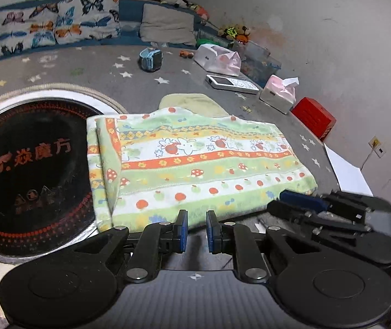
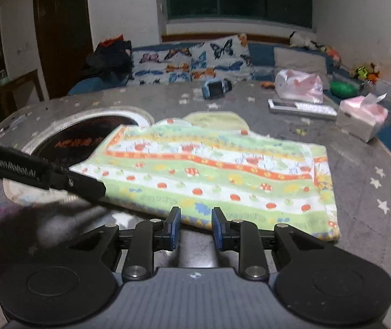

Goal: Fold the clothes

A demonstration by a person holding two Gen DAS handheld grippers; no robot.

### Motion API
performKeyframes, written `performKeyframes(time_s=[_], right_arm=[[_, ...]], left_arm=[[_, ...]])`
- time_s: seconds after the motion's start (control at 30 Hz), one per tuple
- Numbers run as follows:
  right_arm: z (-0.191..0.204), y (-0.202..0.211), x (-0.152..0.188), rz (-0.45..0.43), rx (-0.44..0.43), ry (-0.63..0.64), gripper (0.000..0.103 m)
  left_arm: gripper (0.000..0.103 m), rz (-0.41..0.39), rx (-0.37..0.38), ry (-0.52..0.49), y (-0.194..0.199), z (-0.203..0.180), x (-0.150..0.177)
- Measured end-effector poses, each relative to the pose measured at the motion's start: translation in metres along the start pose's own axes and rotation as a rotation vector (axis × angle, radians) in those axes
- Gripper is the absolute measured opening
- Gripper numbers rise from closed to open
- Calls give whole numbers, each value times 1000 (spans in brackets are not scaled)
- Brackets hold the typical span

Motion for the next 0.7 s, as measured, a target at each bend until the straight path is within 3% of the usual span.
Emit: performKeyframes(time_s=[0.27,0.53,0.63,0.7], right_arm=[[32,-10,-21,-26,-25,37,24],[60,-31,-21,4,-26,97,24],[62,-29,-20,15,-28,73,28],[62,-26,-19,20,-21,55,39]], left_arm=[[16,-61,6,57,21,18,-9],[16,-19,-12,124,13,40,-5],[28,-28,-20,115,20,36,-2],[35,-35,-36,109,24,34,2]])
Point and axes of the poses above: each gripper's, at about its wrist camera, not at the fingertips, and y roughly against the way its jaws point, z to its left, x to its underside, the point moved 10 cm from there along -y, roughly the way its jaws point, and after that the axes turned 9 degrees about y, right-handed, at the moved point
